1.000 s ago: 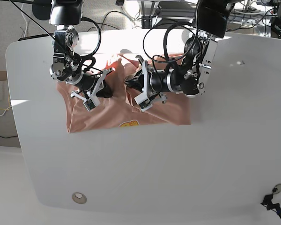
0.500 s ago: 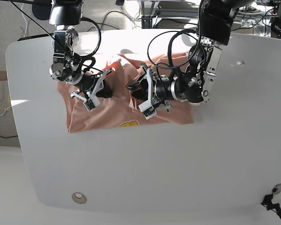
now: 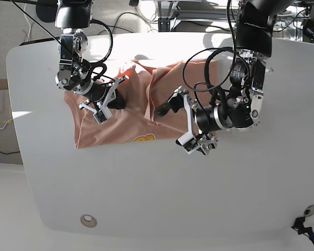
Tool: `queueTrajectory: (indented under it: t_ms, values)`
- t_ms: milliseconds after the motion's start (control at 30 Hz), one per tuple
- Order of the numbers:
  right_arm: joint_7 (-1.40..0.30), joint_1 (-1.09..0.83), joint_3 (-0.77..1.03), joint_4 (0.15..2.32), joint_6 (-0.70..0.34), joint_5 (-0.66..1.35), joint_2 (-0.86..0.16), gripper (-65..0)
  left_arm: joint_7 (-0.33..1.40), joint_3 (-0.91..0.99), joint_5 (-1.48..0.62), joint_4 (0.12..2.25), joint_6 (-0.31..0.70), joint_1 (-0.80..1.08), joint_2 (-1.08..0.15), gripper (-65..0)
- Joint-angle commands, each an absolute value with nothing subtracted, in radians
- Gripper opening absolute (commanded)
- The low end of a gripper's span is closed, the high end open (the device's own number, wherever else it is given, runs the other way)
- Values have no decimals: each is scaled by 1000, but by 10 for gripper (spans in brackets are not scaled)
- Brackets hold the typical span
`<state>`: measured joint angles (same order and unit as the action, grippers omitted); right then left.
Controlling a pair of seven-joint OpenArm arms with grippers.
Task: Fold the T-shirt properly
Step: 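Press the folded end down and release with the left gripper, then move the right gripper to the shirt's other end and grasp it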
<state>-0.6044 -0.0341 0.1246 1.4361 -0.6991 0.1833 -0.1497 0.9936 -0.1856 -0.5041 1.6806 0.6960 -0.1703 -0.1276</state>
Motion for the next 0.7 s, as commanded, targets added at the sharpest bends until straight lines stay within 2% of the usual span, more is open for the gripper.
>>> queueTrajectory:
  t_ms: [0,33,133,200,400,633,667]
  values:
    - [-654,-36,124,1434,-698,145,-156,-650,967,-176,-499,1716,698,-183,-122,-114]
    - [-654,-36,124,1434,-698,147,-156,-650,947,-166,-472,1728,698,-157,-137,-193]
    - [-654,-36,124,1434,-698,148,-154,-650,831,-163,-394,1761,698,-90,-185,-506]
    - [-653,-36,124,1434,-698,145,-145,-650,788,-163,-335,1753,698,-59,-199,-650]
    - [-653,-36,130,1448,-698,148,-137,-650,679,-162,-163,1693,698,44,-200,-650]
    - [-653,-28,131,1586,-698,150,-111,-650,575,-160,-101,1458,698,33,-200,-650]
    - [-656,-19,133,1615,-698,150,-110,-631,572,-160,-101,1448,698,30,-200,-650]
